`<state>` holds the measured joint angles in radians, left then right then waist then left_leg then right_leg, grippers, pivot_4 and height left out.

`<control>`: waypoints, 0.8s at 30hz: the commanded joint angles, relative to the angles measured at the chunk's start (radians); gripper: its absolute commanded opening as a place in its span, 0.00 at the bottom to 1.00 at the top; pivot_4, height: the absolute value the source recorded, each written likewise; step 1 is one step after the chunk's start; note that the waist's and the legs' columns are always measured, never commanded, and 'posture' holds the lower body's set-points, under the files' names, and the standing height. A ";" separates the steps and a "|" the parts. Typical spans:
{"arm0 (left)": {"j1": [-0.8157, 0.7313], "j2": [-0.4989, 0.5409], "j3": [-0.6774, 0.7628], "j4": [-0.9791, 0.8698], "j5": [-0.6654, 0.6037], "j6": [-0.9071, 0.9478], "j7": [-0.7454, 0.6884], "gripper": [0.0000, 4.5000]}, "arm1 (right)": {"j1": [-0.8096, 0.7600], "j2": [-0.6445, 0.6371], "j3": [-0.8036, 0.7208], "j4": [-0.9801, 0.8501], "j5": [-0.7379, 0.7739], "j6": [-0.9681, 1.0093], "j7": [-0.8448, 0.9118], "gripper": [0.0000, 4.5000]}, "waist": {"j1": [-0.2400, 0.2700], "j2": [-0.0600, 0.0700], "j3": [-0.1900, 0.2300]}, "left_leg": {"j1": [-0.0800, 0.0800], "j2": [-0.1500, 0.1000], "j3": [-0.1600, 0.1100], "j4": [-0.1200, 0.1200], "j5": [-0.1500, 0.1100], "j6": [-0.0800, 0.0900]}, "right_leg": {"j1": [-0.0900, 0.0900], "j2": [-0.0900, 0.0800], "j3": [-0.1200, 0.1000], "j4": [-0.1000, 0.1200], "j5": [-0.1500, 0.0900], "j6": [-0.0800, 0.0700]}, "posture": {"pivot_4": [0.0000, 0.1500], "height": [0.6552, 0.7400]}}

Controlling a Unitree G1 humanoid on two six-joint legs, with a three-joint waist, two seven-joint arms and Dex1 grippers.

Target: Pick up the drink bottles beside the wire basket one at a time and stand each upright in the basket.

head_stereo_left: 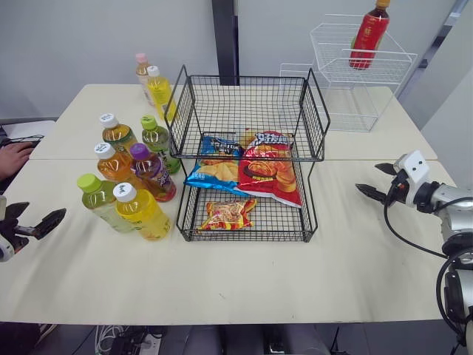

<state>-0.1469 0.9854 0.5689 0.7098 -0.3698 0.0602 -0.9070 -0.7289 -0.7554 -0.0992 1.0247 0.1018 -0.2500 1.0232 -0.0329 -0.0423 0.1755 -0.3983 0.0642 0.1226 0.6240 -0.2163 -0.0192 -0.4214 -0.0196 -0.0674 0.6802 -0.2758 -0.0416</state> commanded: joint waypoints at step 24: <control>-0.091 0.045 -0.021 0.094 0.060 -0.073 0.034 0.99 | 0.052 -0.023 -0.056 -0.068 0.025 0.010 -0.014 1.00 | 0.000 0.000 0.000 | 0.000 0.000 0.000 0.002 0.000 0.000 | 0.001 0.000 0.000 0.001 0.000 0.000 | 1.00 1.00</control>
<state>-0.2284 0.9900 0.5374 0.8022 -0.3076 0.0097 -0.8657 -0.6784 -0.7562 -0.1360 0.9923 0.1096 -0.2299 1.0024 -0.0329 -0.0426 0.1753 -0.3979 0.0641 0.1226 0.6256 -0.2162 -0.0193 -0.4207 -0.0195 -0.0674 0.6811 -0.2755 -0.0412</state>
